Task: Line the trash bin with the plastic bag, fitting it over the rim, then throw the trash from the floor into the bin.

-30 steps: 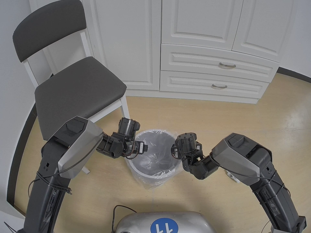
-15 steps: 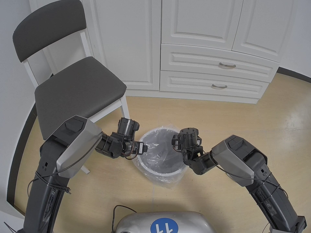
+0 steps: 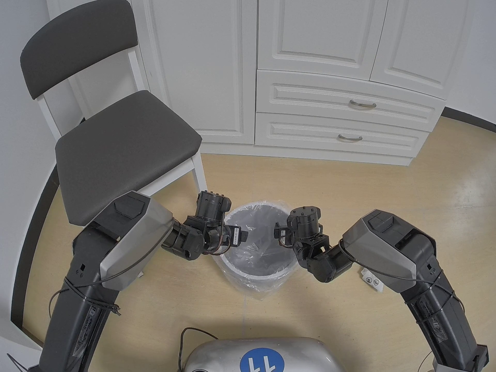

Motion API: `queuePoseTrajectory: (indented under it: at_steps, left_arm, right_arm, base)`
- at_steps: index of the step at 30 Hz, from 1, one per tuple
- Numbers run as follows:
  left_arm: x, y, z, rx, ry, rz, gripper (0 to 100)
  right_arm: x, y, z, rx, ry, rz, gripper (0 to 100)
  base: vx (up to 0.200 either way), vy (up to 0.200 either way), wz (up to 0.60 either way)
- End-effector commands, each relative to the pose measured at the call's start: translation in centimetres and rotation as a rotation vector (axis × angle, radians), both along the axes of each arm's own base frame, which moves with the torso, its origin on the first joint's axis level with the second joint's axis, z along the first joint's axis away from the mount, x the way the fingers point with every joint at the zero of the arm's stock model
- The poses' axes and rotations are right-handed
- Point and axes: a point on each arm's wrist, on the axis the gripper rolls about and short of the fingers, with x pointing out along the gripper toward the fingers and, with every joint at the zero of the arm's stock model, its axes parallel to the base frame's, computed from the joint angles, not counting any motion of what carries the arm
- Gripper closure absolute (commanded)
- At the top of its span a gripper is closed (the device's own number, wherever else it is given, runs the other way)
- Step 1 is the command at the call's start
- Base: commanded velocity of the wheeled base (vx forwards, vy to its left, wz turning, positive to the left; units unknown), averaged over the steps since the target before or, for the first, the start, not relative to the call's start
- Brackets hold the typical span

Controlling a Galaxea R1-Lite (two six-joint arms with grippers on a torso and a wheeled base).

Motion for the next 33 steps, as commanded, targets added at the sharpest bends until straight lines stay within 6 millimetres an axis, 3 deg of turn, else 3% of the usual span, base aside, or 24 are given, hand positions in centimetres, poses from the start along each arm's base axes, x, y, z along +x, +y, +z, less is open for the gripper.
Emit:
queuePoseTrajectory:
  at_steps: [1, 8, 14, 27, 33]
  left_arm:
    - [0.0, -1.0, -2.3, 0.008, 0.018, -0.018, 0]
    - [1.9, -1.6, -4.0, 0.005, -0.034, 0.025, 0]
    - [2.8, -1.7, -4.0, 0.051, -0.09, 0.116, 0]
    - [3.3, -1.3, -2.4, 0.061, -0.133, 0.16, 0]
    - [0.8, -1.2, 0.6, 0.031, -0.102, 0.092, 0]
  right_arm:
    - [-0.3, 0.1, 1.6, 0.01, -0.018, 0.006, 0]
    - [-0.4, 0.0, 1.5, 0.01, -0.016, 0.006, 0]
    - [-0.3, 0.0, 1.6, 0.012, -0.024, 0.005, 0]
    - [-0.3, -0.2, 2.0, 0.015, -0.031, 0.002, 0]
    - [-1.7, -0.6, 2.8, 0.024, -0.014, 0.066, 0]
  base:
    - [0.0, 0.0, 0.0]
    - [0.0, 0.0, 0.0]
    - [0.0, 0.0, 0.0]
    - [0.0, 0.0, 0.0]
    - [0.0, 0.0, 0.0]
